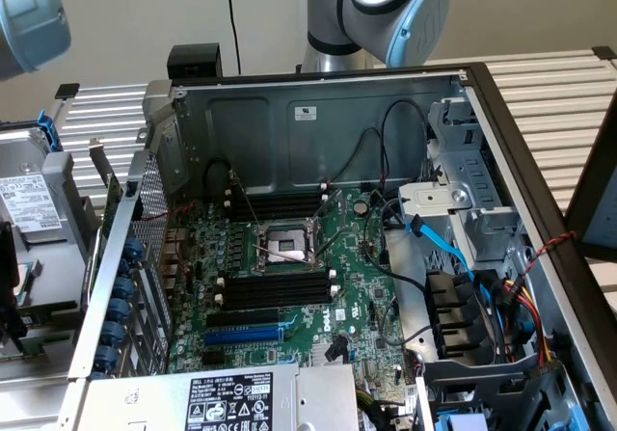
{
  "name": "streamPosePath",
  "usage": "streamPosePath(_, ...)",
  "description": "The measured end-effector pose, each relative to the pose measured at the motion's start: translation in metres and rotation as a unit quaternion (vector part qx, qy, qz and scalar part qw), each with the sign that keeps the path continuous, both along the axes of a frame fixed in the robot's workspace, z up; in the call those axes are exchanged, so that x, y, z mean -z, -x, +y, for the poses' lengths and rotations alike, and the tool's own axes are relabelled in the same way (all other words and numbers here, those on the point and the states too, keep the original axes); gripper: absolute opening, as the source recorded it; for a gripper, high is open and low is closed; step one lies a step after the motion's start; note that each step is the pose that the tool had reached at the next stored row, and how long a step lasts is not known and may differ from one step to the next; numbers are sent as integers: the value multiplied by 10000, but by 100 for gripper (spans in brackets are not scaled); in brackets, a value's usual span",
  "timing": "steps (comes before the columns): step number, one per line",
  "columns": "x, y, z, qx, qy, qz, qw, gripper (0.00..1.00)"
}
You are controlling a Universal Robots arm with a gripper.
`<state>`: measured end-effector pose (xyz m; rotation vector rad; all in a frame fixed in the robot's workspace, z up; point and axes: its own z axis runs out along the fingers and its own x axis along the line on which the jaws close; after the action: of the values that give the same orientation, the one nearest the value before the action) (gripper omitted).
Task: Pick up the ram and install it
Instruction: 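Reach for the ram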
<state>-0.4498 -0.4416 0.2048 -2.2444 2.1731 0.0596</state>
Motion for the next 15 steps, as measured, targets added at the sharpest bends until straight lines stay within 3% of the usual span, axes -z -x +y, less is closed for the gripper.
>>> streamPosePath(3,0,0,0,0,0,0,10000,23)
streamPosePath(4,0,0,0,0,0,0,10000,15)
streamPosePath(15,29,2,-3,0,0,-7,10000,13)
